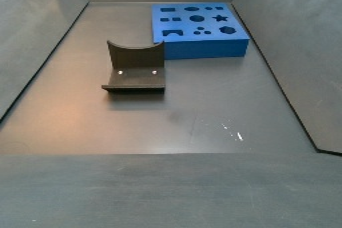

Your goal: Insert the double-square object.

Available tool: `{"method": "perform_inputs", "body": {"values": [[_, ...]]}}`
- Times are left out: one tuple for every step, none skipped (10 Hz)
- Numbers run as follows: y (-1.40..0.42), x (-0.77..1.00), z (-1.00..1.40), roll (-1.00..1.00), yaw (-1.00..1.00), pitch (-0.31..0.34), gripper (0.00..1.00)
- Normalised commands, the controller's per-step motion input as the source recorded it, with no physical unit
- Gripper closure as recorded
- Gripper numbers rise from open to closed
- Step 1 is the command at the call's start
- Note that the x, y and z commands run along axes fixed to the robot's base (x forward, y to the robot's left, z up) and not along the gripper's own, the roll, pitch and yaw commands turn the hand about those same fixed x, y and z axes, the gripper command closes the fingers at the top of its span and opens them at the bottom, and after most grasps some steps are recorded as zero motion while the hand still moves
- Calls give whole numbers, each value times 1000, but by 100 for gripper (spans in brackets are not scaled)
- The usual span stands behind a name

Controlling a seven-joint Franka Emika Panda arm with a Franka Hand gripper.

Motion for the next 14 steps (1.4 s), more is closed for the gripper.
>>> {"method": "perform_inputs", "body": {"values": [[0, -34, -654, 0, -1000, 0, 100], [80, -31, -760, -33, -1000, 60, 100], [37, 0, -874, -47, -1000, 39, 100], [0, -40, -803, -11, -1000, -63, 100], [0, -26, -777, -20, -1000, -77, 100], [0, 0, -814, -37, -1000, -49, 100], [214, 0, -894, -99, -769, 0, 100], [131, 0, -791, -117, -826, -30, 100], [14, 69, -240, -3, -1000, -4, 100], [0, 29, -126, 0, -1000, 0, 100], [0, 29, -126, 0, -1000, 0, 100], [0, 0, -3, 0, -1000, 0, 100], [0, 0, 0, 0, -1000, -3, 100], [0, 0, 0, 0, -1000, 0, 100]]}}
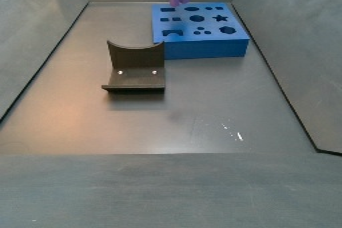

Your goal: Insert the double-square object.

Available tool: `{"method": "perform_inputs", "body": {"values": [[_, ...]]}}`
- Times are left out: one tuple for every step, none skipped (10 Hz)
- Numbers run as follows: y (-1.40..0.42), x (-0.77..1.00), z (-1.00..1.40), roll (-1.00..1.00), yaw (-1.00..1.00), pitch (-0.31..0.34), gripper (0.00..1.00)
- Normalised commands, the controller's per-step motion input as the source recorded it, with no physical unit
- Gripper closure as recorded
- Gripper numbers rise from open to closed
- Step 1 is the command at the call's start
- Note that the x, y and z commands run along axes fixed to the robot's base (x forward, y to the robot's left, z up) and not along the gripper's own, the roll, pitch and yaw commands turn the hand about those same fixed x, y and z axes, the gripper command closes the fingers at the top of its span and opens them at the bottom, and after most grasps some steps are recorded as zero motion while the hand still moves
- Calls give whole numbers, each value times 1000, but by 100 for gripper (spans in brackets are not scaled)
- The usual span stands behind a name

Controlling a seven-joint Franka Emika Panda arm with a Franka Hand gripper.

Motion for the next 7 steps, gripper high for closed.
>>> {"method": "perform_inputs", "body": {"values": [[0, 0, 0, 10, -1000, 0, 100], [31, 106, -3, 90, -969, -30, 100], [109, 294, -260, 269, -737, 0, 100], [223, 311, -669, 314, -540, 0, 100], [217, 303, -757, 233, -594, 4, 100], [303, 263, -583, -24, -629, -43, 100], [143, 280, -500, -141, -763, -3, 100]]}}
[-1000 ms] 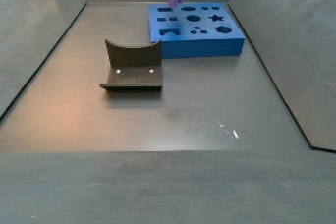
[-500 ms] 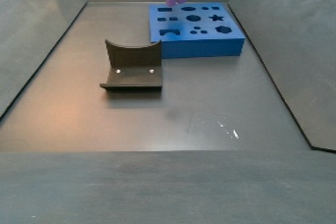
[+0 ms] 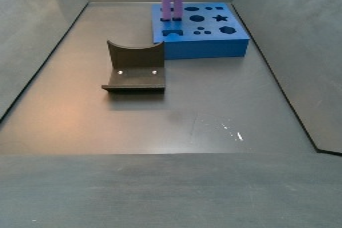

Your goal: Insert the double-square object.

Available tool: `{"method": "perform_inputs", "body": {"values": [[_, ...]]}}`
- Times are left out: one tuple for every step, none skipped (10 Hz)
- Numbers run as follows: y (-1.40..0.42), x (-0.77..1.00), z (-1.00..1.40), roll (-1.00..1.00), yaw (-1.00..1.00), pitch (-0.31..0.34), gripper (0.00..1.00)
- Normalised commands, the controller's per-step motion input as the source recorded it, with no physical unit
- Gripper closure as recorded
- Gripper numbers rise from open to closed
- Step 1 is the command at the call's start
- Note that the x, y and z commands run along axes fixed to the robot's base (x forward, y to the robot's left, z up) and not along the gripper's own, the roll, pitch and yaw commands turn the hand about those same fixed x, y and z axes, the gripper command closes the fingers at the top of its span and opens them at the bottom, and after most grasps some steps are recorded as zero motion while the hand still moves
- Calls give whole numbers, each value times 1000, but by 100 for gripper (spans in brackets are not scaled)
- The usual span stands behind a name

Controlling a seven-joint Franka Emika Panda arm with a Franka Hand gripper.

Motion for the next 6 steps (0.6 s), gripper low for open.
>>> {"method": "perform_inputs", "body": {"values": [[260, 3, -194, -83, -674, 11, 100], [263, 0, -151, -54, -694, 24, 100], [166, -154, -174, -37, -269, -57, 100], [303, -54, -297, -66, -260, -29, 100], [209, -69, -311, -49, -737, 0, 100], [177, -43, -300, -33, -789, 0, 100]]}}
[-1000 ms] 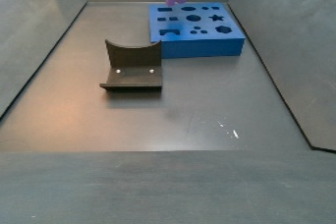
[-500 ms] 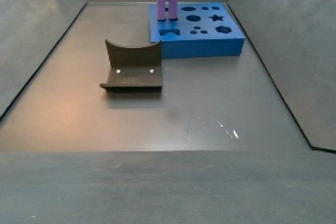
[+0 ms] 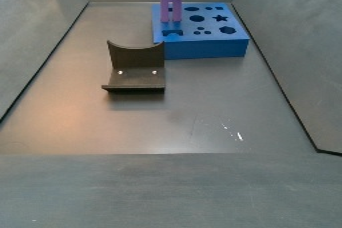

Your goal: Insert the double-square object.

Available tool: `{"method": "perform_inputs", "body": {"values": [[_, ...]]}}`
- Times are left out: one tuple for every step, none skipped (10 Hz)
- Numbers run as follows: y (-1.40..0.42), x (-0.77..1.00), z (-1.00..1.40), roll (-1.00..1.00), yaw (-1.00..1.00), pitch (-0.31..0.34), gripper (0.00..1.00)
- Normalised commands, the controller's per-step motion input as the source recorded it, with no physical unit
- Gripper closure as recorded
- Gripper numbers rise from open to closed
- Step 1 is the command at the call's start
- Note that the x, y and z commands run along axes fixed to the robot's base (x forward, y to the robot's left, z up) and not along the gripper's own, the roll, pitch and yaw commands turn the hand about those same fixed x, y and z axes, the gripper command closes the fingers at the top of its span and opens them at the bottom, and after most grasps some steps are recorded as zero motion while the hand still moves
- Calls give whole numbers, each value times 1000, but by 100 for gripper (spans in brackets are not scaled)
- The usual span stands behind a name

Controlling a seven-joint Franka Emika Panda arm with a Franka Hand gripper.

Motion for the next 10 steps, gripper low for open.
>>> {"method": "perform_inputs", "body": {"values": [[0, -40, -431, -183, -237, -84, 100], [-89, -43, -554, -240, 0, -41, 100], [-231, -60, -543, -200, 94, -19, 100], [-214, 0, -549, -204, 80, -30, 100], [-194, 0, -557, -196, 0, -70, 100], [-106, -14, -597, -161, 0, -91, 100], [-94, -69, -506, -180, -106, -89, 100], [-137, -20, -291, -139, -143, -61, 100], [0, -37, -6, -49, 0, -60, 100], [0, 0, 0, 0, 0, 0, 100]]}}
